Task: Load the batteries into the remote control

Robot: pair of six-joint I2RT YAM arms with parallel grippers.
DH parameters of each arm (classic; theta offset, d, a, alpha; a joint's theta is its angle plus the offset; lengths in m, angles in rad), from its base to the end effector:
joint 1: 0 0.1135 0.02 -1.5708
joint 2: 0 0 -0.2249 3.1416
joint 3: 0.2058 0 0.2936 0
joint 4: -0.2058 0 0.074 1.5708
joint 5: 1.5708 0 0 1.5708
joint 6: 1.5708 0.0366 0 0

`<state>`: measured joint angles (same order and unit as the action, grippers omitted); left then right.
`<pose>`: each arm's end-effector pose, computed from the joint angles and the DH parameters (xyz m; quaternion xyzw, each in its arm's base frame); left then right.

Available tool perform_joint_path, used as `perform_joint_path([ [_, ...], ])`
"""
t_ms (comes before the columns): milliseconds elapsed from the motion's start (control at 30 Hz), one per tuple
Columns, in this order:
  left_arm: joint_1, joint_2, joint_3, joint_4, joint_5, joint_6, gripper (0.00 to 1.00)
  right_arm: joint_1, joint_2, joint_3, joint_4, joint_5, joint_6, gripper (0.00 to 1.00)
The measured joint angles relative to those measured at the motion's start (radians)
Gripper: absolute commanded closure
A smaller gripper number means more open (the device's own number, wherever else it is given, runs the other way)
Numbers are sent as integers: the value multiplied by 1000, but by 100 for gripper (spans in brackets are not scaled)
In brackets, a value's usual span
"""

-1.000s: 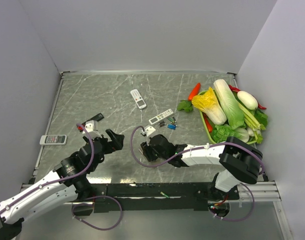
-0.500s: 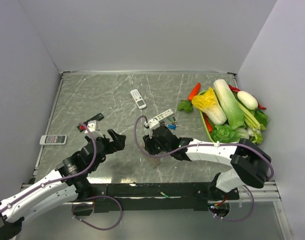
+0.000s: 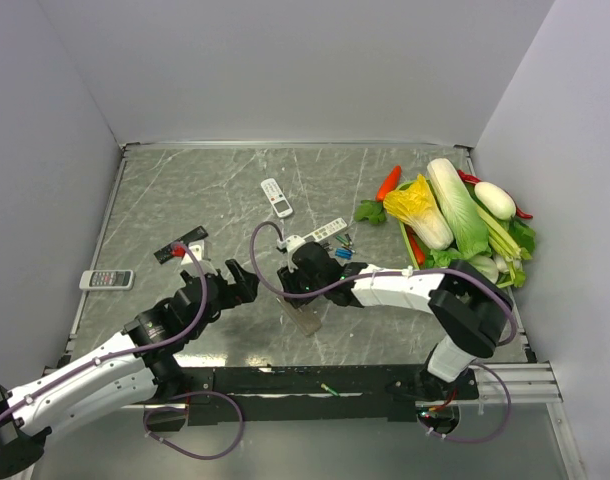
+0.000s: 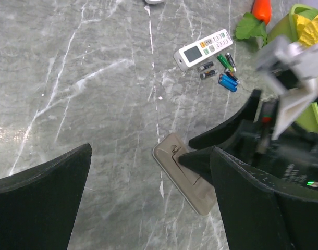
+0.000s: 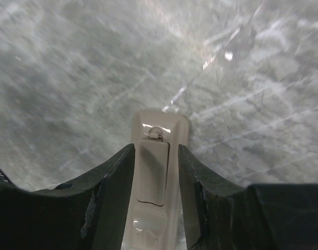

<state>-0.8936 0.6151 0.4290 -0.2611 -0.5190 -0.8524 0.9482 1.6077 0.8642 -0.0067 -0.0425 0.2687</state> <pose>0.1553 -0.1642 0.2033 -0.1198 0.8206 -0.2550 0.4972 0.2095 0.2945 0.1125 -0.3135 0.8616 0.2439 0.3161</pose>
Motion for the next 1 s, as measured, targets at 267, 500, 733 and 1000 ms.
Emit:
perform_joint_path([
  [267, 0, 1, 0, 13, 9, -3, 1, -8, 40, -1, -6, -16, 14, 67],
  [500, 0, 3, 0, 13, 11, -3, 1, -17, 64, 33, -35, -35, 19, 67],
  [733, 0, 3, 0, 13, 11, -4, 1, -19, 92, 80, -95, -24, 19, 65],
  [1000, 0, 3, 0, 8, 8, -18, 1, -26, 89, 93, -119, -21, 2, 55],
])
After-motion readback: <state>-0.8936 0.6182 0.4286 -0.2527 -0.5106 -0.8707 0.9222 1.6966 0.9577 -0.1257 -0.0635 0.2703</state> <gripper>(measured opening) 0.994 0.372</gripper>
